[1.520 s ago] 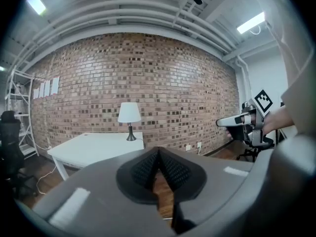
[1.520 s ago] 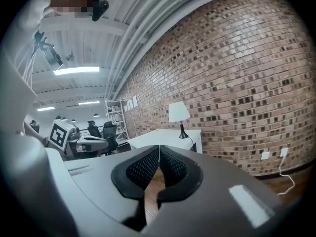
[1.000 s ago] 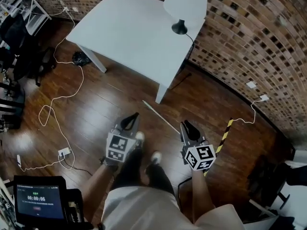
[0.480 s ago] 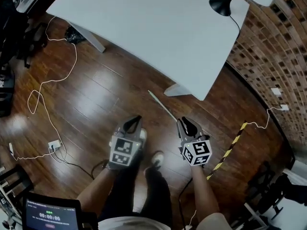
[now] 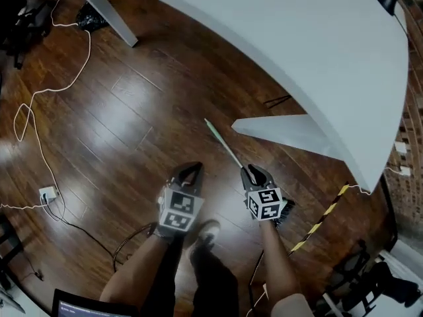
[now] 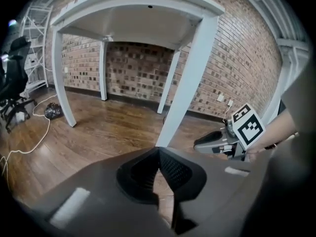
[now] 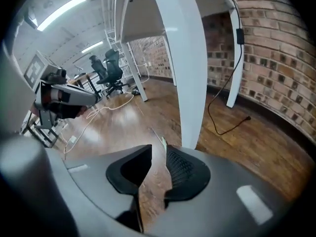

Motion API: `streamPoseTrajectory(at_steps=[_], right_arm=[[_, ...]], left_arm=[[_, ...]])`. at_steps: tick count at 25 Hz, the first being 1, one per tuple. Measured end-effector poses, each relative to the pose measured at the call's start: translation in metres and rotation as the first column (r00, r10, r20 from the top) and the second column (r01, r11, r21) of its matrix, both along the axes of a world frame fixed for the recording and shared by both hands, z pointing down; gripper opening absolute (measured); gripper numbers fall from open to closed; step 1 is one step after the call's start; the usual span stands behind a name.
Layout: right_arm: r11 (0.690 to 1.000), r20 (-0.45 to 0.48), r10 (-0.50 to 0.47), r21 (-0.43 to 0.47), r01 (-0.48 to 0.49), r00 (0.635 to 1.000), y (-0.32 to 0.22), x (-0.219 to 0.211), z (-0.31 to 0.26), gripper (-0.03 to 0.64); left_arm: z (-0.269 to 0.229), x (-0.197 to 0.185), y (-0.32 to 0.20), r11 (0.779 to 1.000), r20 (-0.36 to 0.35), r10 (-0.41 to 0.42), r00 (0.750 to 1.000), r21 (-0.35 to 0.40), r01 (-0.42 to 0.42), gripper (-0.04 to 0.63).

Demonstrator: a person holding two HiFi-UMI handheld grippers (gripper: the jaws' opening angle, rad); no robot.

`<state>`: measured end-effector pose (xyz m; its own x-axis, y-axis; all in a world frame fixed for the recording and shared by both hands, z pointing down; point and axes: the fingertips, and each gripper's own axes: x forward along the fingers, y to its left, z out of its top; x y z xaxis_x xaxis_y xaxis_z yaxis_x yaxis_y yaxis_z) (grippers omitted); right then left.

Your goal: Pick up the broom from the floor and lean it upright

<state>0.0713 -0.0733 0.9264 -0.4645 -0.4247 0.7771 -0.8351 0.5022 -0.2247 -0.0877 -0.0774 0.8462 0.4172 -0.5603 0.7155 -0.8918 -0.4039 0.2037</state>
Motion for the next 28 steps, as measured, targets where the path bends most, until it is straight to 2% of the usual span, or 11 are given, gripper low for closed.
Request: streamPoseTrajectory(at_steps=[5,10,15,19,23,28], right_arm=[[0.999,-0.079,-0.053,-0.012,0.052,0.996,0.002,0.007,0.085,0.106],[0.994,-0.136,-0.106,-0.038,0.101,0.985,0.007,-0.001,0.157,0.110],[0.974,-0.249,-0.223,-0.097,0.205,0.943,0.006,-0.014,0.231,0.114],[0.961,-0.347,-0.275,-0.121,0.248,0.897,0.000,-0.015,0.264,0.121],[0.949,-0.347,-0.310,-0.169,0.266,0.885,-0.010,-0.022,0.287,0.112],[0.914,-0.343,-0.394,-0.239,0.326,0.853,-0.011,-0.023,0.298,0.098]], left_arm=[[0.077,0.000,0.024,0.999,0.008,0.026,1.000,-0.038,-0.026,0.000],[0.128,-0.004,0.047,0.994,0.038,0.096,0.995,-0.050,-0.094,0.000],[0.172,-0.012,0.053,0.992,0.062,0.113,0.992,-0.058,-0.109,0.001],[0.190,-0.006,0.069,0.991,0.049,0.109,0.993,-0.078,-0.104,0.000],[0.203,0.001,0.083,0.987,0.043,0.134,0.990,-0.097,-0.129,0.000],[0.208,0.009,0.097,0.981,0.029,0.169,0.985,-0.105,-0.165,0.000]])
